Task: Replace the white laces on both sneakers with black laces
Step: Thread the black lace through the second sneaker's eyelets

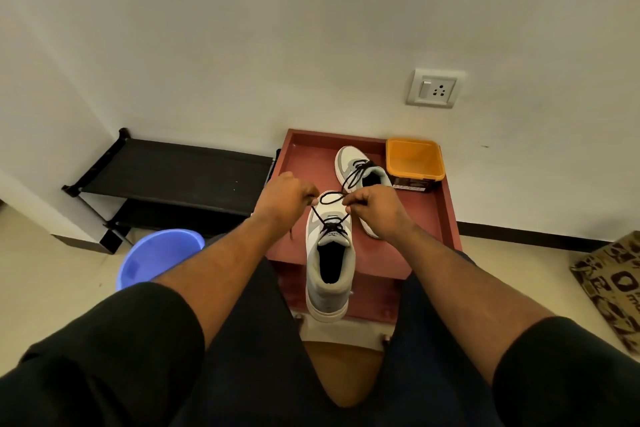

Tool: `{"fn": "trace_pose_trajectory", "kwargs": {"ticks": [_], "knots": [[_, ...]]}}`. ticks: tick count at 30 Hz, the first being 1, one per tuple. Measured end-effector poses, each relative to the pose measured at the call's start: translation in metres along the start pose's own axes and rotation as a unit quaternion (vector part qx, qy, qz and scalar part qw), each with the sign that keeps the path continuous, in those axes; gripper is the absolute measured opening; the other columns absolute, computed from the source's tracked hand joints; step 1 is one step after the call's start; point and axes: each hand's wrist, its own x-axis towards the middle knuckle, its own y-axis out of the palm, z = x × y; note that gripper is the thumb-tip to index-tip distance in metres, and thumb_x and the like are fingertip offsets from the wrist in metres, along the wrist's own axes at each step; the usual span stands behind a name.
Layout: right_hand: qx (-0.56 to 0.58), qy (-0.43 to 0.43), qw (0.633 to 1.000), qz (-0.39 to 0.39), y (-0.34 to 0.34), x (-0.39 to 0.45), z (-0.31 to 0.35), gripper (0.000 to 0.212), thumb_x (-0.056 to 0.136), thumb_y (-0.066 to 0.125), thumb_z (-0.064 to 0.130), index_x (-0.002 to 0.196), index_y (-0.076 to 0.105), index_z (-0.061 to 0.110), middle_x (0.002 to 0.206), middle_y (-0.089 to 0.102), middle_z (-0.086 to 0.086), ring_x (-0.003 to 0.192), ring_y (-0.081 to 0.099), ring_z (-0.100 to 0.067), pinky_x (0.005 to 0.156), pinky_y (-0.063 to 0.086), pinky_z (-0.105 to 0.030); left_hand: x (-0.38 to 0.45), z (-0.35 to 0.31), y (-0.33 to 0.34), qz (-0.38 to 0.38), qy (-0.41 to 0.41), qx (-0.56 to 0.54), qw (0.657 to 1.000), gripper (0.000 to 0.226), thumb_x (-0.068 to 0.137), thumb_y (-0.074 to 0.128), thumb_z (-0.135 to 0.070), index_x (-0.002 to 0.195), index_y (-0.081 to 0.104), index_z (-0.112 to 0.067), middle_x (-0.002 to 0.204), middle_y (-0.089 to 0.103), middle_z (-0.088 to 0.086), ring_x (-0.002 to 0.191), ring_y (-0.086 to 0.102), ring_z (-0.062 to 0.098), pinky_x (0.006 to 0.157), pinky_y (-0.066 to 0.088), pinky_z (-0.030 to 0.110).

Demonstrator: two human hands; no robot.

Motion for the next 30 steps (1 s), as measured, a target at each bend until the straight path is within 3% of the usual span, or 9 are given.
{"fn": "trace_pose_trajectory", "kwargs": {"ticks": [5,8,10,12,15,18,21,25,30], "knots": [[-0.139,-0.079,0.987,-0.034,0.002,0.000,-0.007,0.011,0.080,0.075,0.017,0.090,0.079,0.015,0.098,0.059,-0.001,0.102,0.053,-0.025,0.092,0.042,-0.038,-0.006,0.002,0.023,-0.204,0.035,-0.015,0.978,0.015,0.073,0.080,-0.030,0.079,0.077,-0.017,0.091,0.060,0.003,0.086,0.053,0.019,0.071,0.043,0.035],[-0.157,-0.053,0.984,-0.059,0.003,-0.002,-0.011,0.009,0.077,0.077,0.029,0.086,0.078,0.028,0.125,0.055,0.010,0.127,0.036,-0.020,0.104,0.029,-0.038,-0.012,-0.016,0.026,-0.133,-0.067,-0.322,0.935,0.013,0.082,0.074,-0.015,0.088,0.075,-0.003,0.081,0.068,0.001,0.068,0.059,-0.003,0.066,0.046,0.019],[-0.054,-0.056,0.996,-0.050,0.006,-0.002,-0.009,0.009,0.077,0.078,0.024,0.085,0.078,0.026,0.132,0.058,0.009,0.132,0.035,-0.005,0.109,0.023,-0.031,-0.016,-0.030,0.030,-0.100,-0.127,-0.505,0.848,0.012,0.088,0.066,-0.001,0.096,0.071,0.005,0.073,0.069,-0.003,0.061,0.063,-0.004,0.062,0.048,0.013],[0.149,-0.033,0.988,-0.022,0.012,-0.004,-0.006,0.011,0.080,0.075,0.009,0.089,0.076,0.014,0.112,0.069,0.001,0.113,0.052,0.007,0.101,0.036,-0.016,-0.017,-0.034,0.040,-0.106,-0.151,-0.597,0.781,0.019,0.091,0.060,0.002,0.108,0.067,-0.001,0.077,0.072,-0.002,0.069,0.069,0.004,0.066,0.055,0.019],[0.393,0.044,0.918,-0.045,0.023,-0.003,-0.006,0.014,0.082,0.067,-0.008,0.094,0.066,0.000,0.080,0.072,-0.012,0.074,0.069,-0.015,0.074,0.055,-0.024,-0.010,-0.036,0.051,-0.112,-0.191,-0.652,0.726,0.027,0.093,0.061,-0.004,0.115,0.049,-0.016,0.069,0.068,0.007,0.060,0.064,0.017,0.061,0.057,0.028],[0.451,0.107,0.881,-0.090,0.030,0.004,-0.009,0.026,0.079,0.072,-0.007,0.089,0.054,0.009,0.074,0.066,-0.019,0.064,0.066,-0.026,0.070,0.058,-0.040,-0.002,-0.035,0.058,-0.107,-0.214,-0.625,0.743,0.012,0.090,0.066,-0.006,0.096,0.056,-0.010,0.061,0.065,0.002,0.048,0.055,0.014,0.052,0.052,0.028],[0.461,0.132,0.871,-0.105,0.035,0.009,-0.010,0.019,0.077,0.074,-0.004,0.078,0.057,0.004,0.070,0.062,-0.019,0.054,0.060,-0.019,0.053,0.054,-0.027,0.003,-0.030,0.062,-0.113,-0.230,-0.604,0.755,0.002,0.086,0.071,-0.007,0.088,0.070,-0.007,0.070,0.070,0.005,0.056,0.059,0.015,0.057,0.055,0.025],[0.517,0.164,0.833,-0.110,0.040,0.011,-0.017,0.010,0.079,0.071,-0.004,0.085,0.065,-0.010,0.071,0.065,-0.017,0.053,0.062,-0.013,0.045,0.044,-0.015,0.005,-0.024,0.069,-0.052,-0.217,-0.594,0.773,0.028,0.088,0.065,0.000,0.115,0.068,-0.003,0.105,0.072,0.007,0.087,0.069,0.002,0.074,0.055,0.016],[0.512,0.177,0.837,-0.078,0.047,0.008,-0.024,0.016,0.079,0.067,-0.013,0.088,0.070,0.000,0.075,0.074,-0.007,0.066,0.068,-0.011,0.058,0.050,-0.016,0.007,-0.021,0.071,-0.074,-0.215,-0.545,0.807,0.031,0.095,0.056,-0.001,0.120,0.053,-0.018,0.085,0.071,-0.002,0.061,0.062,-0.006,0.056,0.047,0.011]]}}
